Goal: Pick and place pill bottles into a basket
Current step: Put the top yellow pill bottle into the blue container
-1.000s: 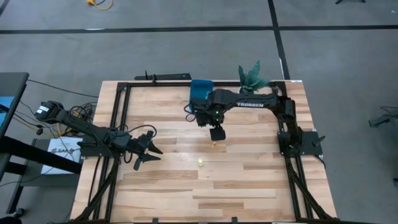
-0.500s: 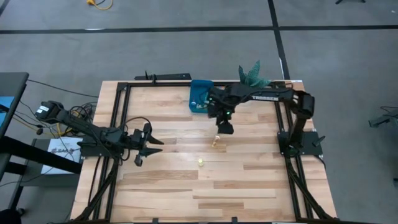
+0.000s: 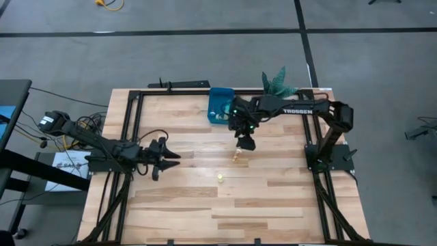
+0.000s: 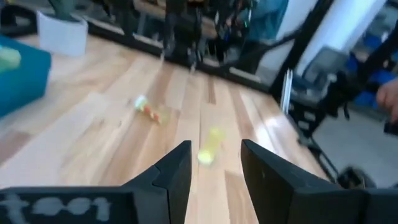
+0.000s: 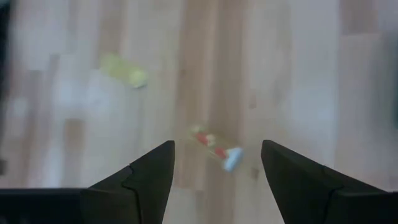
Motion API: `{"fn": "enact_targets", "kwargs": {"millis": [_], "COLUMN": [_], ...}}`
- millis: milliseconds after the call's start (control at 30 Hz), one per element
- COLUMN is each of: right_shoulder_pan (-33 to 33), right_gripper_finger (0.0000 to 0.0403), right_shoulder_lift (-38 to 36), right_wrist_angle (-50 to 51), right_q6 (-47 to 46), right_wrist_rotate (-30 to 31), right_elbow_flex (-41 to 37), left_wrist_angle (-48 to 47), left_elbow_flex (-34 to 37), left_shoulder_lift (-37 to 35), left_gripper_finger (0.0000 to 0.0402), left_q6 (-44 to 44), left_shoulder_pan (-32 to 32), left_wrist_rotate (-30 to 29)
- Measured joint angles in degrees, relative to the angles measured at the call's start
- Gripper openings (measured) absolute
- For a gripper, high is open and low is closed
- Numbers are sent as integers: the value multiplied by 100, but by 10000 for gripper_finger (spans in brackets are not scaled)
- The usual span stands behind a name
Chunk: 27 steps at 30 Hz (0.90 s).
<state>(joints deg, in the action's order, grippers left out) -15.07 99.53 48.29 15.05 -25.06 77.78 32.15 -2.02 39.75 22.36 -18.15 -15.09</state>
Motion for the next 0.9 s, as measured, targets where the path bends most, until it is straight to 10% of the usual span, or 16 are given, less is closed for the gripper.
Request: {"fn": "enact_targets", "kwargs": {"millis": [300, 900], "right_shoulder_pan": [310, 695], "right_gripper_finger": [235, 235], "right_shoulder_lift": [0, 11], "right_wrist_angle": [-481, -329], "right_q6": [-201, -238], "right_wrist_rotate": [2018, 2240], "right_elbow_flex": [0, 0], "left_wrist_angle": [-772, -1142], "left_elbow_flex": [-46, -197], "left_shoulder_lift": [0, 0], "left_gripper_finger": [128, 128], "left_q6": [-536, -1180], "left_shoulder_pan": [624, 974], "left_wrist_rotate": [1544, 2187]}}
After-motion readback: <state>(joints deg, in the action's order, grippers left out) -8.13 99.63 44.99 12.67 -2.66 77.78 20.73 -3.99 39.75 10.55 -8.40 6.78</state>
